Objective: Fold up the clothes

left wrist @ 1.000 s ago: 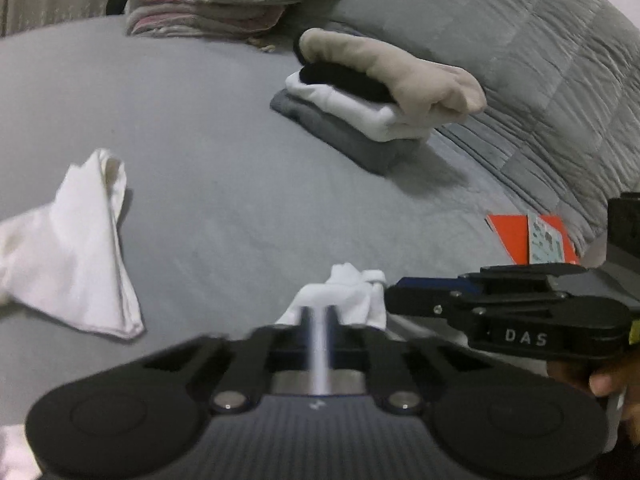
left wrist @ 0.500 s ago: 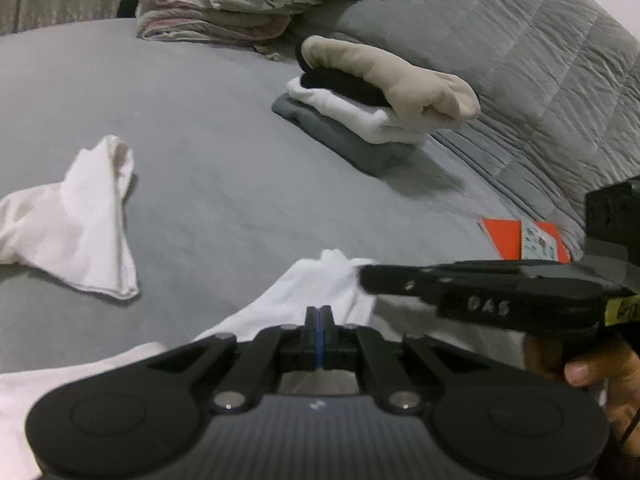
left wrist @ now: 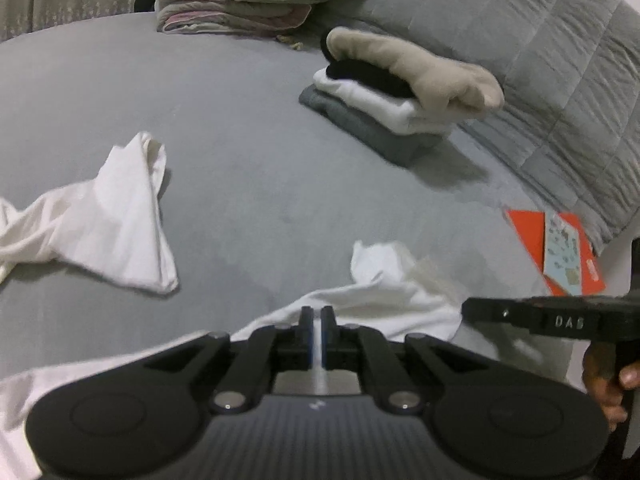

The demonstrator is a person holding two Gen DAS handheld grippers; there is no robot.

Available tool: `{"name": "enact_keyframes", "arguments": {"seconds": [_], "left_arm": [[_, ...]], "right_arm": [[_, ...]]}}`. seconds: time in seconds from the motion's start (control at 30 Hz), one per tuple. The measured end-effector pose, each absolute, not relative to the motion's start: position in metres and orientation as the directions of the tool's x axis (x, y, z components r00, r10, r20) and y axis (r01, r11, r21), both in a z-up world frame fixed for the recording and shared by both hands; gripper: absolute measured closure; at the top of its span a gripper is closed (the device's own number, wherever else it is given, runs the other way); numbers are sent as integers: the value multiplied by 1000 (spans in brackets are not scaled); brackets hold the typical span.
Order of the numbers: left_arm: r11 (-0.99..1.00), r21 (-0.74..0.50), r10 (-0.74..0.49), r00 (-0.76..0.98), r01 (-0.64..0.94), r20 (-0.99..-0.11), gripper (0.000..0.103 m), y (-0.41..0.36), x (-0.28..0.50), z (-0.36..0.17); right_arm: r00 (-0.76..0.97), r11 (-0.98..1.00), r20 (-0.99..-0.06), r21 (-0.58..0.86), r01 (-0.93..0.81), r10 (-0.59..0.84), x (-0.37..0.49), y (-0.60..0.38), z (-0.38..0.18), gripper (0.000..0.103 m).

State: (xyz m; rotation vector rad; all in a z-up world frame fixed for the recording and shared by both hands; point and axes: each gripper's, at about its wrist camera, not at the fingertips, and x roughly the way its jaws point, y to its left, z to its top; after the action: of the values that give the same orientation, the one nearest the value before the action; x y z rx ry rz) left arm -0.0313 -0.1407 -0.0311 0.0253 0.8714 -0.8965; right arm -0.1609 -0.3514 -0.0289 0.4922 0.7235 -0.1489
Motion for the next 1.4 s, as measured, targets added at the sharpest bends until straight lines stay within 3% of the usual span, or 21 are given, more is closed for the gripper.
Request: {"name": "enact_keyframes", "arguments": {"seconds": [0.13,0.47,0.7,0.8,1.03,1.07,1.1,1.23,1.3,1.4], "left_arm": [[642,-371,-687,288,671,-667,94,-153,-16,-26],[614,-434,-694,189,659,-695,94,-188,6,-34],[595,-477,-701,127,647,-702,94,-206,14,-40],[600,-464,-696,141,652,-704,103,-213,15,-41],[541,-445,-767,203,714,-609,103,-213,4,-17],[546,-432,-763,212,718,-611,103,-214,4,-16],[550,-420,-759,221,722,-612,102,-214,3,-14],[585,-399,-715,216,706,-665,91,-215,7,-21],[598,-394,-695,206,698,-689,86,-215,9,-27],[611,-384,-667,188,692,-721,86,-215,11,-37]], "right_arm": [[770,875,-636,403,269,57,-159,-352,-23,88],[768,956,-640,249,154,43,-127,-318,-23,87],[753,964,-658,206,167,10,-119,-317,-34,87],[766,957,-643,210,202,-21,-124,-324,-33,101],[785,911,-612,260,319,-100,-149,-346,-21,101],[787,908,-608,265,326,-105,-151,-348,-20,100],[789,904,-605,269,331,-108,-152,-350,-19,88],[784,901,-615,289,322,-83,-148,-352,-20,80],[780,906,-620,280,318,-82,-145,-348,-21,53],[775,918,-625,250,308,-90,-138,-342,-25,52]]}}
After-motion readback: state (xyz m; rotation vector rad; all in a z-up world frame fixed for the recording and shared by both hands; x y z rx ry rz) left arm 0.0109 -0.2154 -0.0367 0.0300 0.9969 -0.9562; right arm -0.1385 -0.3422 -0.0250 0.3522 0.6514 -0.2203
